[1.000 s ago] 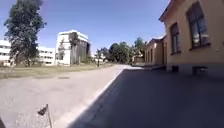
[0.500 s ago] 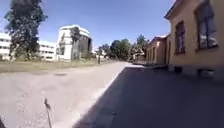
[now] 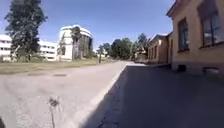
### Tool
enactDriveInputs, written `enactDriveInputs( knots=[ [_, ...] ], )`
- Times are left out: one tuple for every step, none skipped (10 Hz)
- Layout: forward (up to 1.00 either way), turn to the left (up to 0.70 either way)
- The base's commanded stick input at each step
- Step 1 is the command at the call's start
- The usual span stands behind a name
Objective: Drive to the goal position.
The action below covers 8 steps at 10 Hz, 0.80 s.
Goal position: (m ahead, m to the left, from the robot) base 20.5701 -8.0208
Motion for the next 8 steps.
enactDriveInputs(
  knots=[
    [0.7,0.0],
    [0.7,0.0],
    [0.7,-0.03],
    [0.7,-0.06],
    [0.7,-0.13],
    [0.7,-0.14],
    [0.7,-0.14],
    [0.7,-0.14]
  ],
)
